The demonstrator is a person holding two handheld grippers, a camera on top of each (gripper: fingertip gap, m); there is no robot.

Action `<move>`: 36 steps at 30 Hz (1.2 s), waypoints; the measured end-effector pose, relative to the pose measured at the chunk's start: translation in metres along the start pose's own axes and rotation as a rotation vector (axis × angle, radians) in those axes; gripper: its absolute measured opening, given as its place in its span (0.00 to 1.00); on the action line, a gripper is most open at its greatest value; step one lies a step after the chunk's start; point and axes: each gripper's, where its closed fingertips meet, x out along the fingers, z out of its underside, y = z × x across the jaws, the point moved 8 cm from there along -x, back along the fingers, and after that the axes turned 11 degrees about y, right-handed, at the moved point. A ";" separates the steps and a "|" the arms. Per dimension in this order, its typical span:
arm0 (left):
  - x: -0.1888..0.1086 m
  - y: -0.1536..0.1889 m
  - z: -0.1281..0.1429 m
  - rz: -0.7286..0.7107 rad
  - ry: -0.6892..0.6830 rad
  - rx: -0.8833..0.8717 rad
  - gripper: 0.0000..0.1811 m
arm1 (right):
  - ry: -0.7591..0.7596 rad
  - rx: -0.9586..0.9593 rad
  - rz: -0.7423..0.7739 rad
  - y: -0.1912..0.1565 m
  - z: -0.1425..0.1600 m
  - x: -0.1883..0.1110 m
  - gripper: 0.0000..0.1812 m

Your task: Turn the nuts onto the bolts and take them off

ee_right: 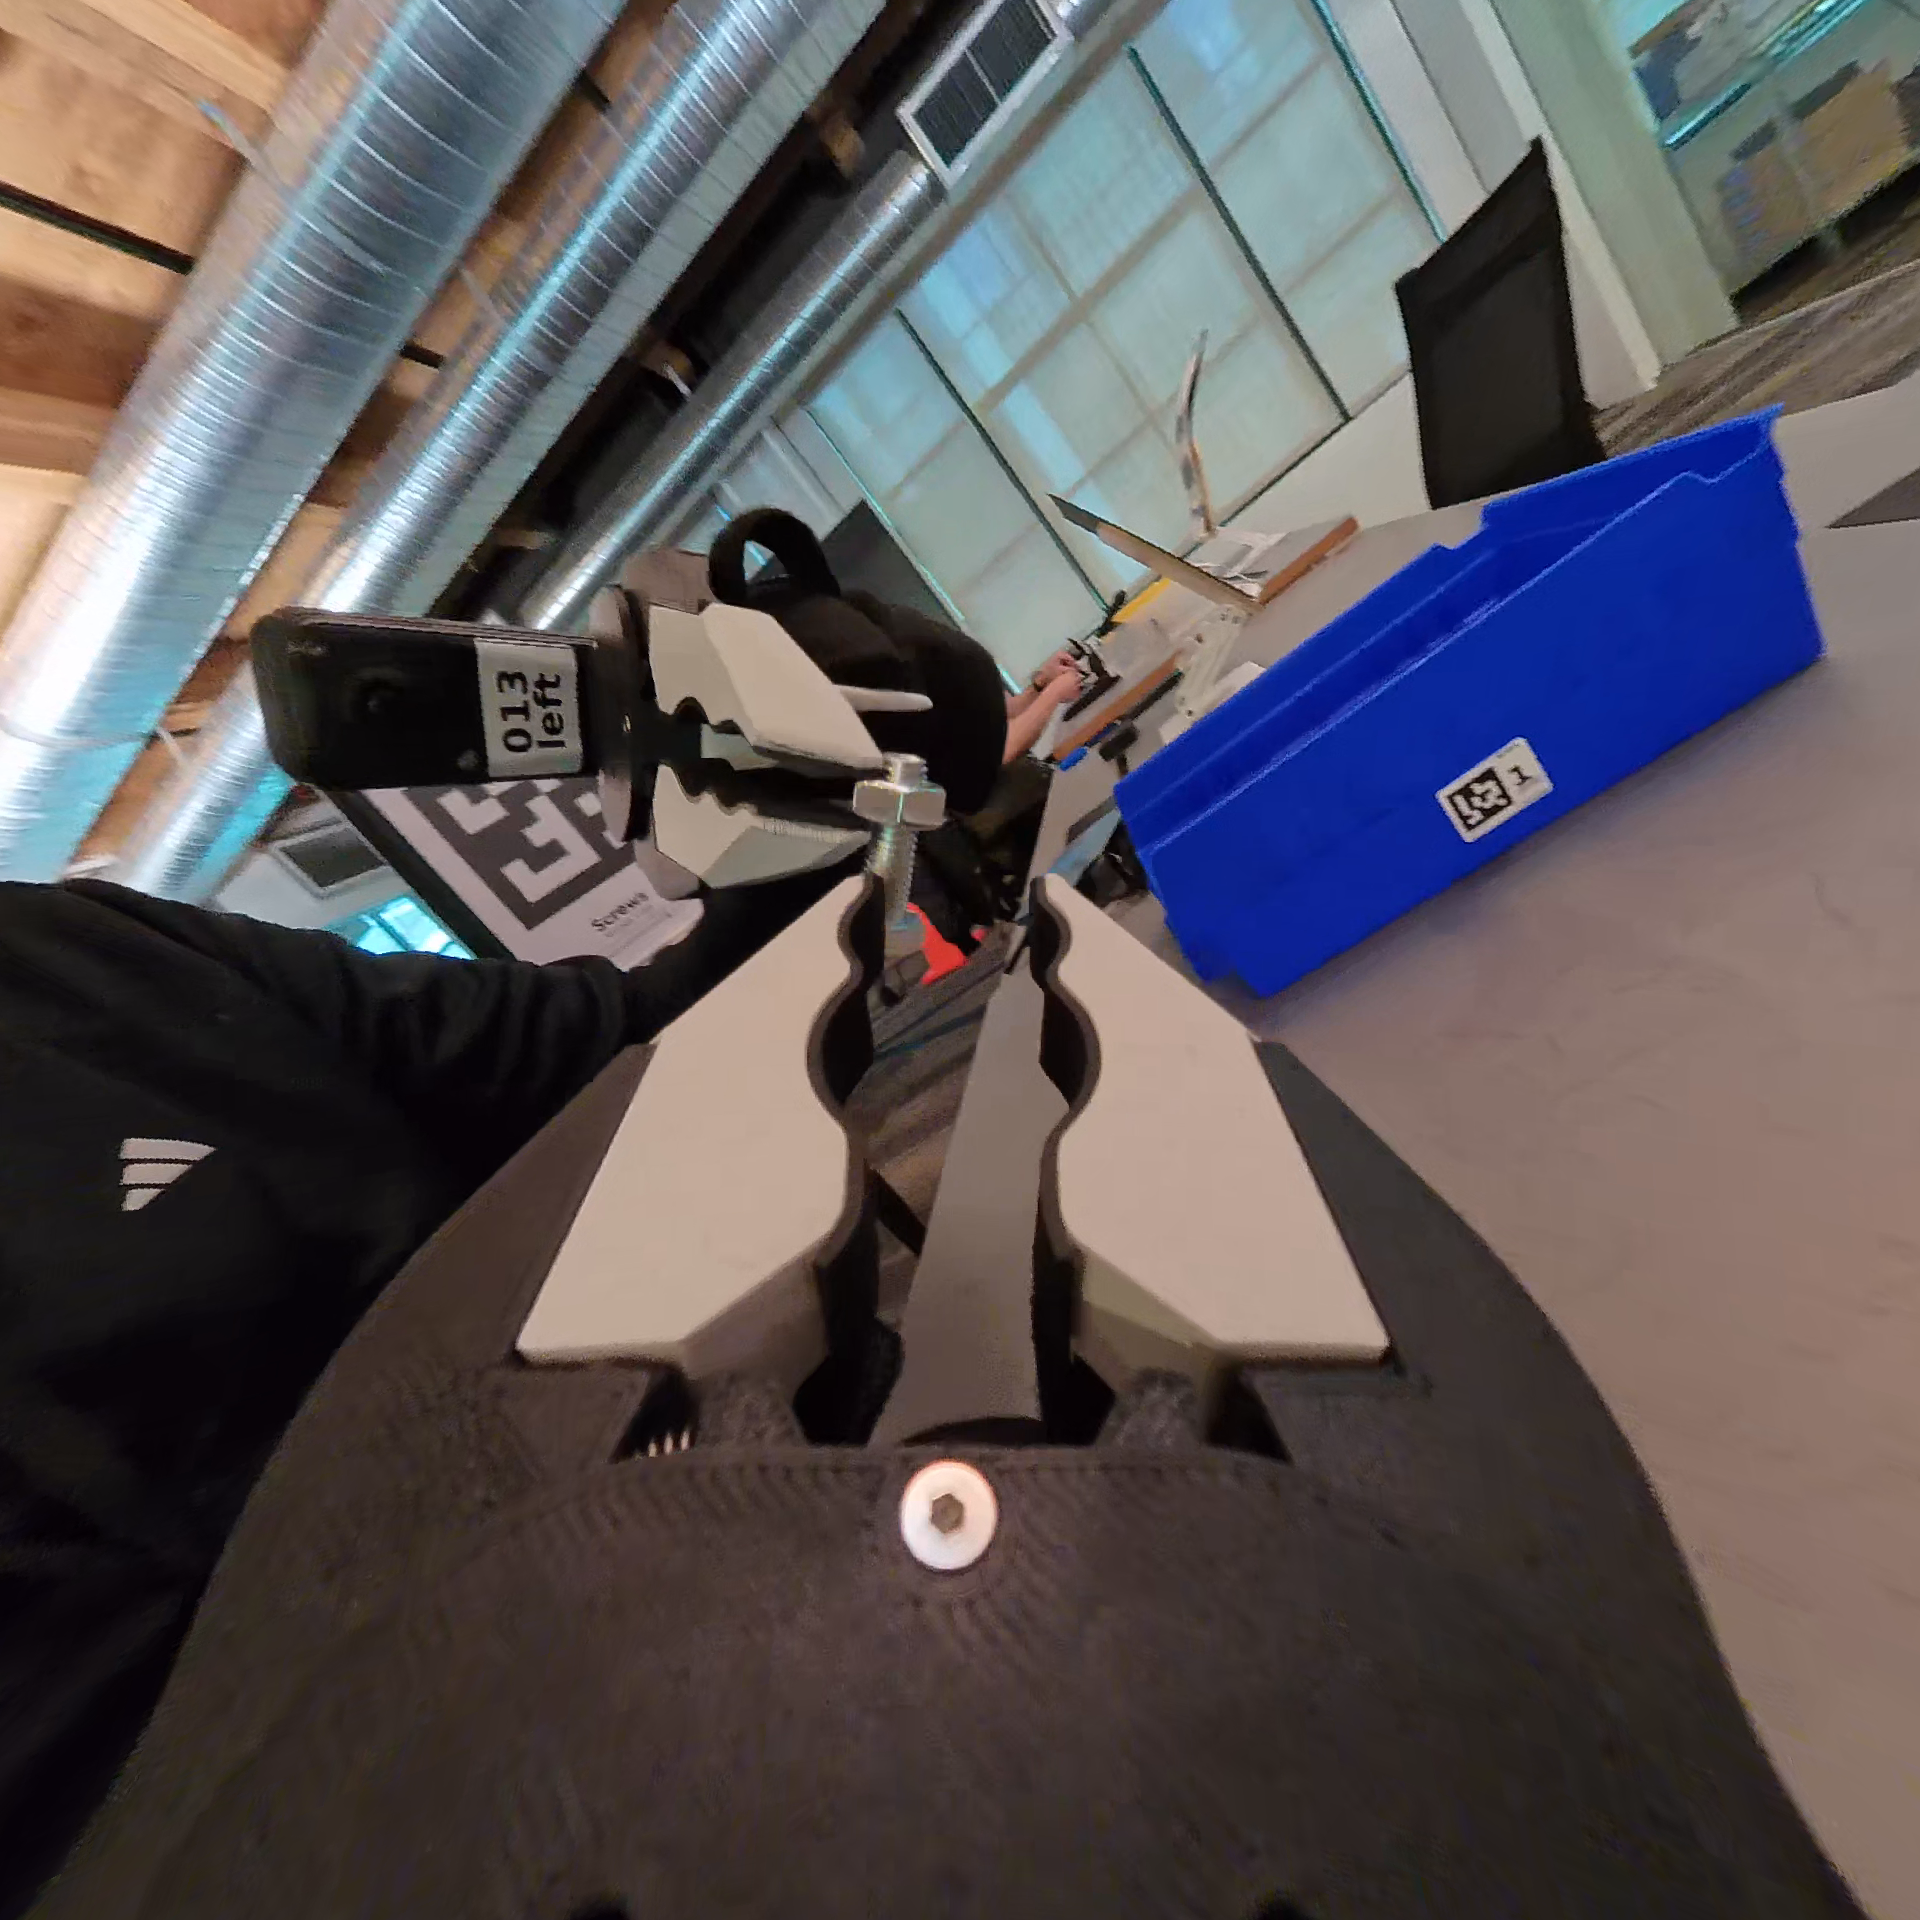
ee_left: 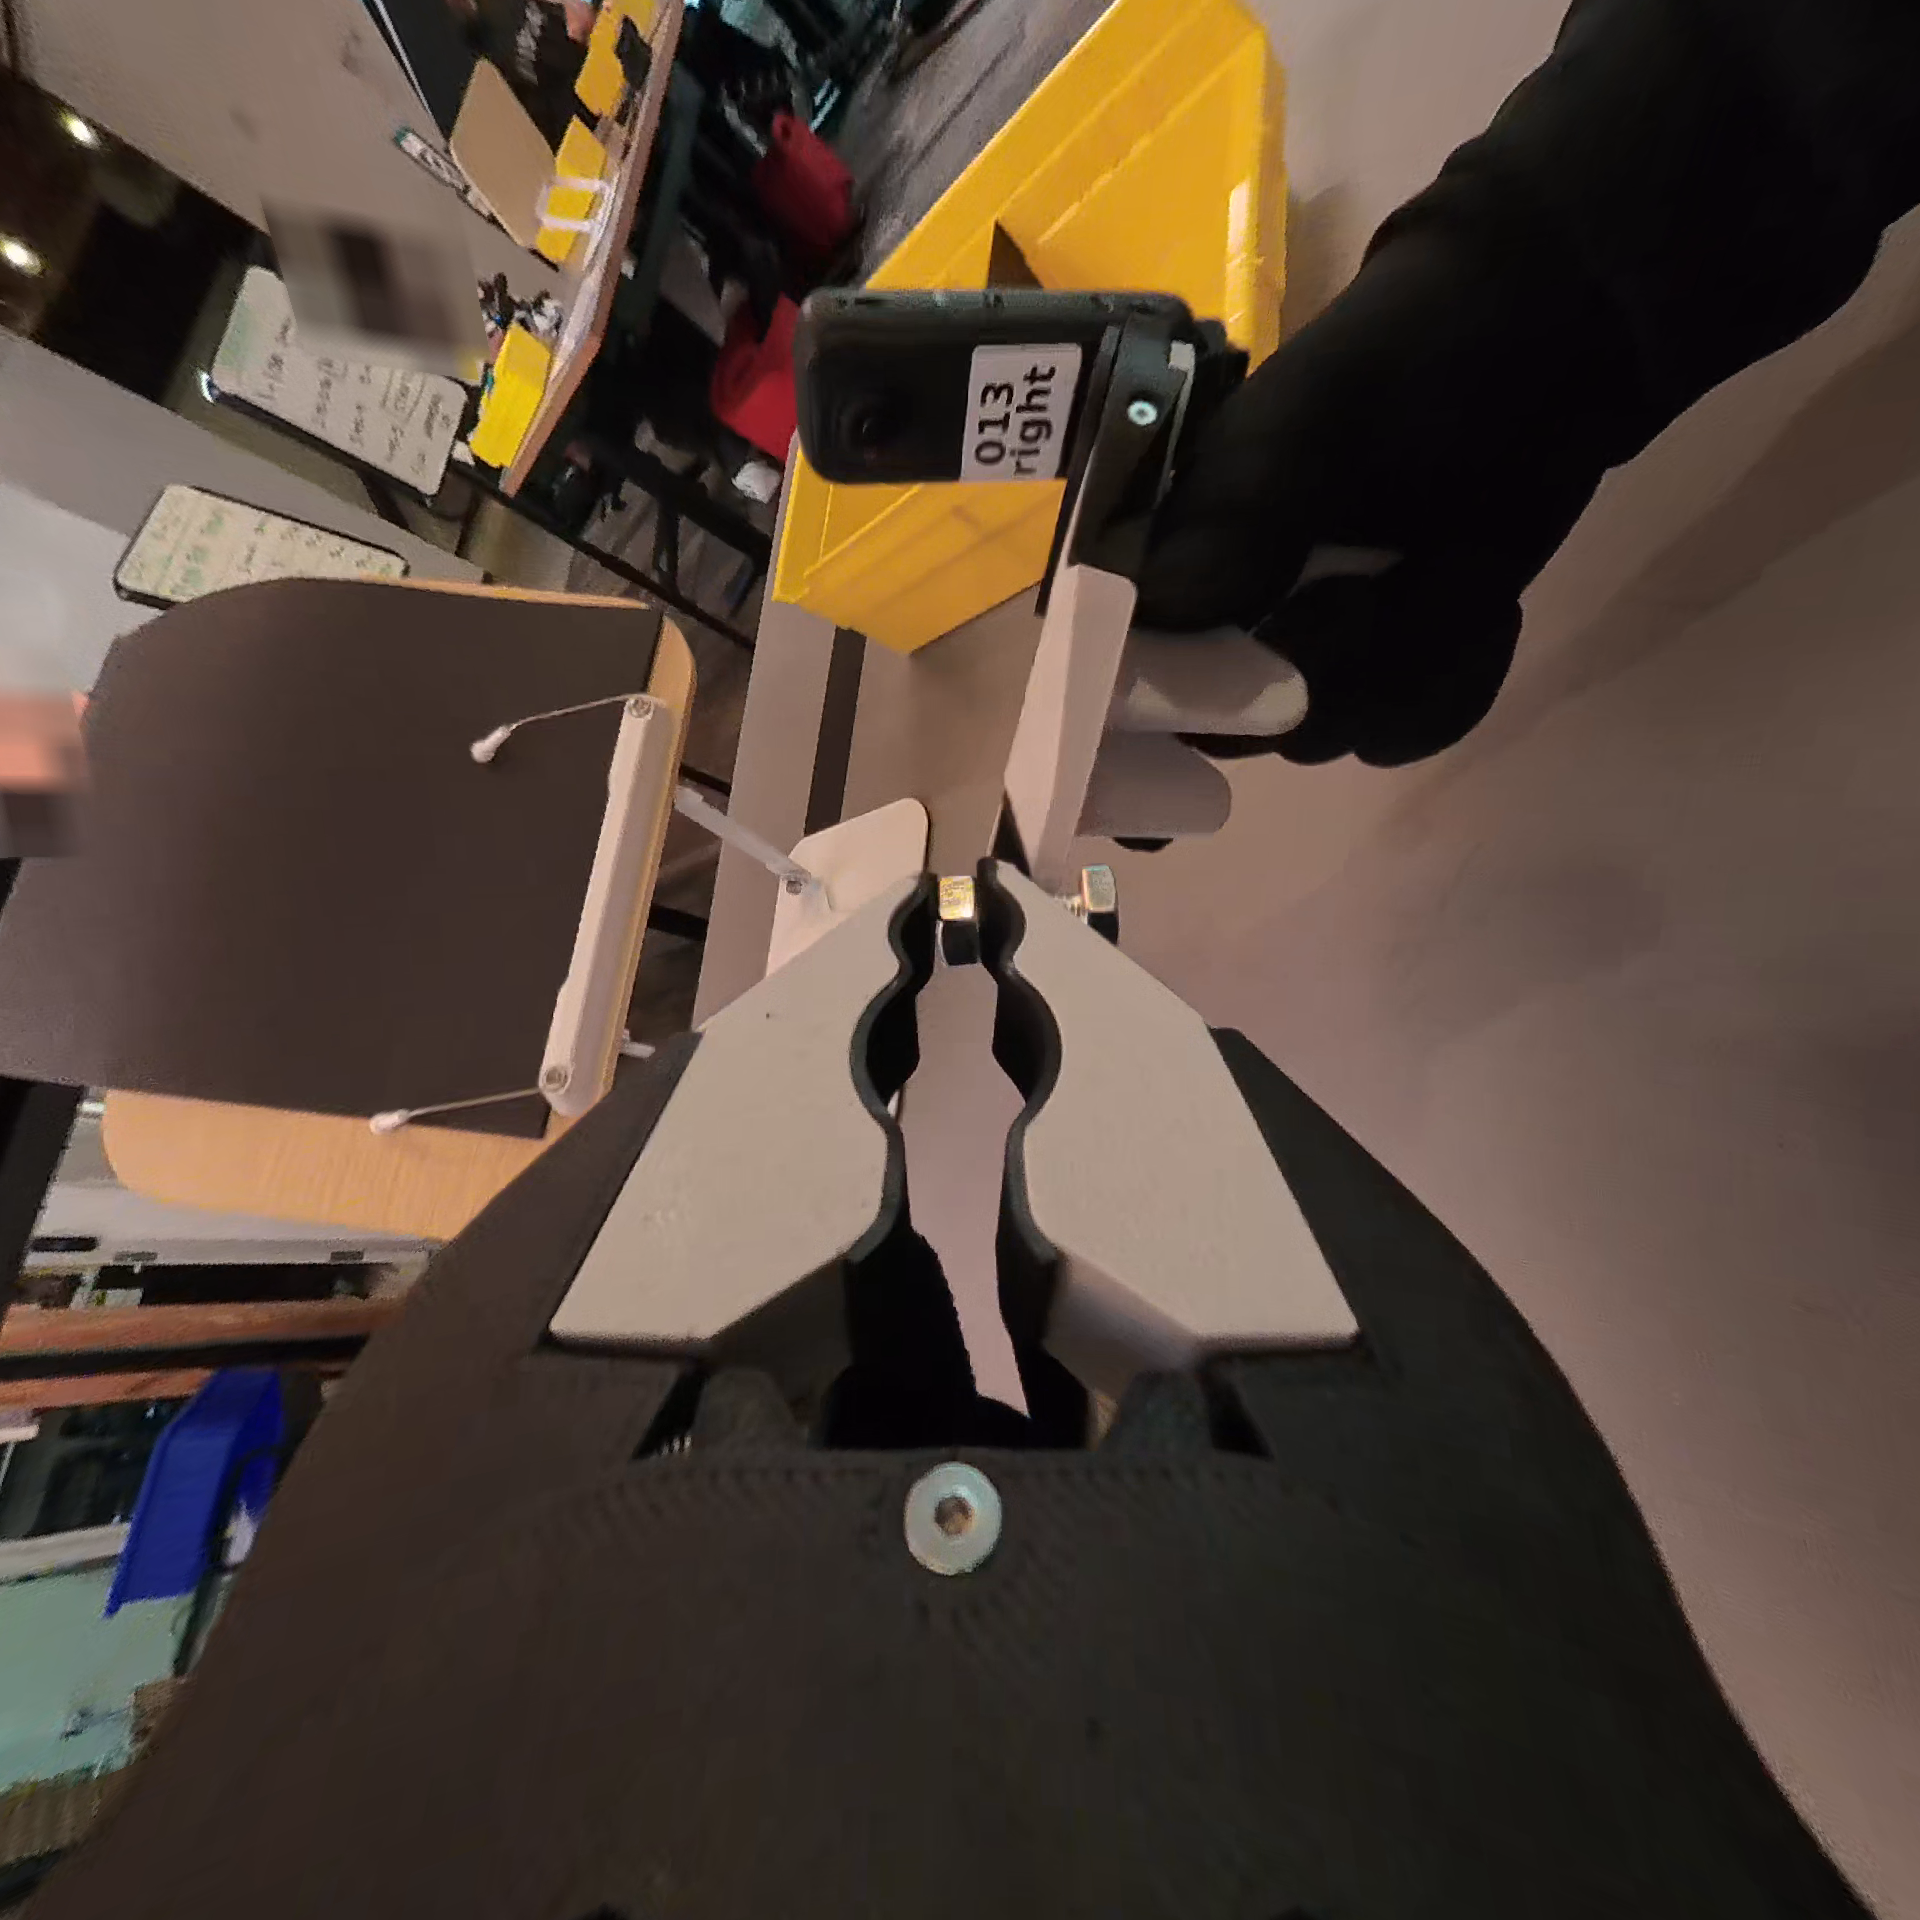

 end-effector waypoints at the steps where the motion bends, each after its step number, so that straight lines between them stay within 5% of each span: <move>1: 0.001 0.001 -0.002 0.009 0.008 -0.002 0.03 | 0.002 0.009 -0.022 -0.002 0.000 0.000 0.14; 9: 0.006 0.004 -0.010 0.022 0.081 0.026 0.03 | -0.043 0.047 -0.154 -0.014 0.002 0.004 0.04; 16: 0.007 -0.002 -0.005 -0.022 0.099 -0.056 0.05 | -0.017 -0.067 -0.068 -0.013 -0.003 0.003 0.04; 19: 0.000 -0.012 0.000 -0.108 0.110 -0.239 0.22 | -0.001 -0.139 -0.031 -0.013 -0.008 -0.001 0.04; 21: -0.003 -0.012 0.007 -0.127 0.145 -0.419 0.23 | 0.021 -0.159 -0.011 -0.012 -0.010 -0.002 0.04; 27: 0.010 0.012 0.020 -0.002 0.294 -0.812 0.22 | 0.065 -0.187 -0.041 -0.015 -0.010 -0.002 0.04; 36: 0.014 0.015 0.023 0.046 0.515 -1.091 0.12 | 0.097 -0.259 -0.089 -0.028 -0.011 0.002 0.04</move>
